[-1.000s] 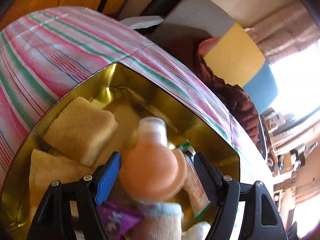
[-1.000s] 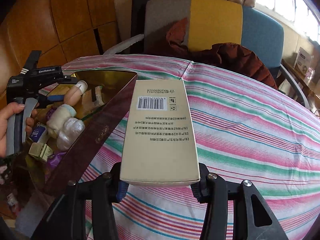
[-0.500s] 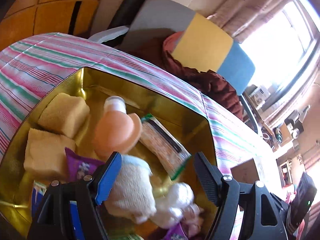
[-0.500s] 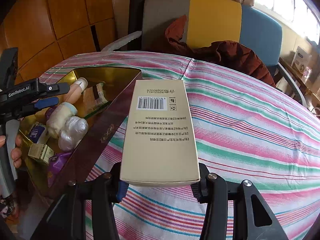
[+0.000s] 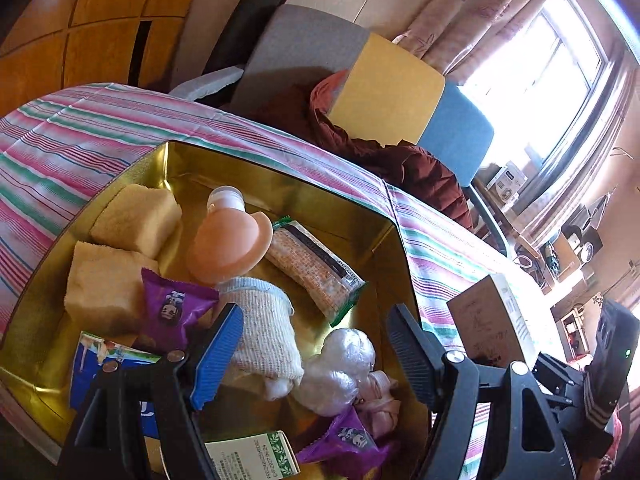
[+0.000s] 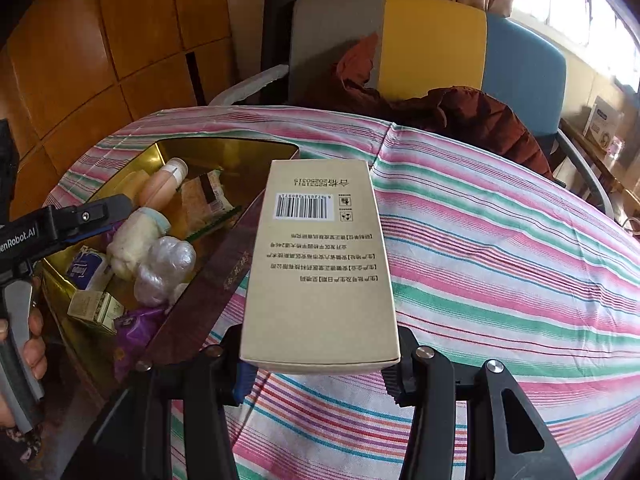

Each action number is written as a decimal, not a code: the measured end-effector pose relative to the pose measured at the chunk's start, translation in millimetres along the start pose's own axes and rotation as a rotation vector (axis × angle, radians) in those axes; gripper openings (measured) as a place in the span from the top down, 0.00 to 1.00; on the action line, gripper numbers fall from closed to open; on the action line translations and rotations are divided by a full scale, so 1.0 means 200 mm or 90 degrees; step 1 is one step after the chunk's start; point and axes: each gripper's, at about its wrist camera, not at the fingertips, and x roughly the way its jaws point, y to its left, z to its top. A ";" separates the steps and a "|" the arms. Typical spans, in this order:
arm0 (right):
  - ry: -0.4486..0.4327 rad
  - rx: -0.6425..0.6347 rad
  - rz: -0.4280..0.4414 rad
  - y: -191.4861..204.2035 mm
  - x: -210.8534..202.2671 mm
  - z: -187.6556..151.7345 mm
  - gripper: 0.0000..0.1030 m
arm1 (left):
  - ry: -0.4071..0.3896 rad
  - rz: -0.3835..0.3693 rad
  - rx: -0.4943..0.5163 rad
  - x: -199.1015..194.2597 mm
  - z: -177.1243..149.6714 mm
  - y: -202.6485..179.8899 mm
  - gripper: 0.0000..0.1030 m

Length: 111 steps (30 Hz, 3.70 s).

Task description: Organize objects

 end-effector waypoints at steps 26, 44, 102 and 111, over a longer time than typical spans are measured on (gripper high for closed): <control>0.109 -0.209 0.004 0.44 0.41 0.56 0.51 | -0.025 0.035 -0.026 -0.14 0.03 0.10 0.26; 0.091 -0.212 0.021 0.40 0.37 0.54 0.49 | -0.009 0.027 -0.031 -0.10 -0.01 0.10 0.26; -0.039 -0.002 0.016 0.59 -0.15 0.21 0.03 | -0.097 0.305 -0.008 -0.51 -0.05 0.08 0.26; -0.054 0.014 -0.006 0.61 -0.15 0.22 0.00 | -0.061 0.370 0.007 -0.50 -0.04 0.07 0.26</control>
